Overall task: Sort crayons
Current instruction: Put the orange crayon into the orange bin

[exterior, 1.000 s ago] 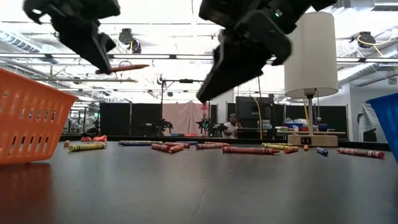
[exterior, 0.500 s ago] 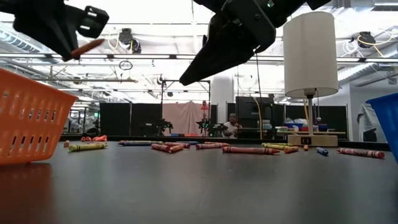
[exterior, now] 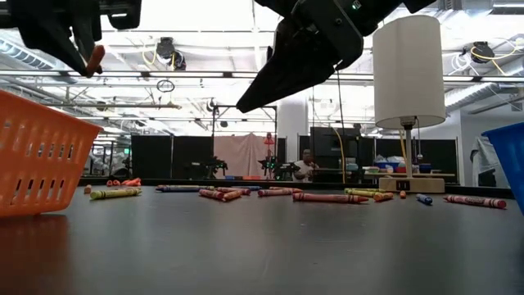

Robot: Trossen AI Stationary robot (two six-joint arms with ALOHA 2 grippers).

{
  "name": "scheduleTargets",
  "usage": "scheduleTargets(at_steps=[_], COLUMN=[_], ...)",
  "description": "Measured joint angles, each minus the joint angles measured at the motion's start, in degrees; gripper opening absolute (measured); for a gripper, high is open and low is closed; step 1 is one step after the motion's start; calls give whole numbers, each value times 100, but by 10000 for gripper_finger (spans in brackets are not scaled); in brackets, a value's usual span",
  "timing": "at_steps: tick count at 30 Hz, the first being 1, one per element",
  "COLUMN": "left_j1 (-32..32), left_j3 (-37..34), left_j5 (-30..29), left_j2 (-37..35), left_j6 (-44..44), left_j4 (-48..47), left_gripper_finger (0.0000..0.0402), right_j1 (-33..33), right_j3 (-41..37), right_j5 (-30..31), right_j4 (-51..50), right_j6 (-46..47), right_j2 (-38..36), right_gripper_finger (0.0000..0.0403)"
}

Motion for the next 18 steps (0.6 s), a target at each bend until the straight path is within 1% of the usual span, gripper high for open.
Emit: scheduleTargets(at_steps=[4, 13, 18], left_j1=[0, 0, 0], left_j3=[0, 0, 0], left_j5=[-22, -22, -21], left_j2=[0, 0, 0], left_j6=[-1, -10, -159], left_j4=[141, 146, 168], left_gripper_finger=[19, 19, 19], right_j1=[0, 0, 0], right_j3=[0, 0, 0], right_j5=[0, -2, -3], right_j4=[-1, -3, -3], right_j6=[0, 0, 1], right_j2=[0, 0, 0], right_gripper_finger=[217, 217, 217])
